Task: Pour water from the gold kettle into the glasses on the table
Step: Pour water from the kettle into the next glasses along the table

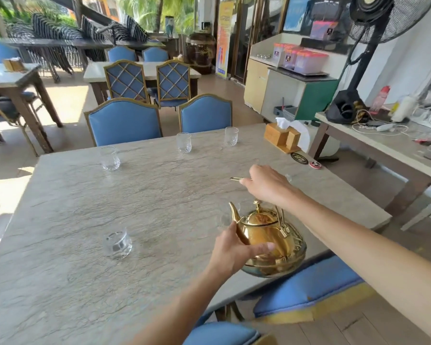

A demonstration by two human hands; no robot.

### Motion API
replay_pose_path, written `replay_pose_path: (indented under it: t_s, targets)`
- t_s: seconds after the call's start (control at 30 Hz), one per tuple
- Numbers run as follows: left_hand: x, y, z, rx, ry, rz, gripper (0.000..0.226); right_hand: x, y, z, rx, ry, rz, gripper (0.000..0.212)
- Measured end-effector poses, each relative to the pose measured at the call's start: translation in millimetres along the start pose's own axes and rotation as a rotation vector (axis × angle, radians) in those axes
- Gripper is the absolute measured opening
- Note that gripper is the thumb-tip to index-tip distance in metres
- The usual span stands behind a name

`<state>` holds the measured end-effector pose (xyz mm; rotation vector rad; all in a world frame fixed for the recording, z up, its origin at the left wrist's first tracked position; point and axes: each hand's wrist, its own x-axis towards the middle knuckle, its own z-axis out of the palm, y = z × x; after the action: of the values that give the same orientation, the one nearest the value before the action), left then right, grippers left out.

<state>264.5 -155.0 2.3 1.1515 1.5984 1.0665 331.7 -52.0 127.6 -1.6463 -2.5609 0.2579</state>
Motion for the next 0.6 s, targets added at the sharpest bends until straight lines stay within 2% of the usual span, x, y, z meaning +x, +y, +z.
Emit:
replay_pose_path:
  t_s: [0.23, 0.4, 0.53, 0.6]
  targets:
    - [28, 3, 24, -0.093, 0.041, -0.123, 0.106, 38, 23, 6, -0.028, -0.148, -0.026, 0.037]
    - [33, 7, 27, -0.130, 0.009, -0.166, 0.099, 52, 23, 5, -0.048, -0.207, -0.048, 0.037]
    - [32, 10, 24, -0.163, 0.007, -0.173, 0.072, 56, 20, 2, -0.065, -0.234, -0.020, 0.039]
    - [31, 12, 23, -0.160, 0.006, -0.165, 0.072, 57, 18, 2, -0.072, -0.236, -0.017, 0.039]
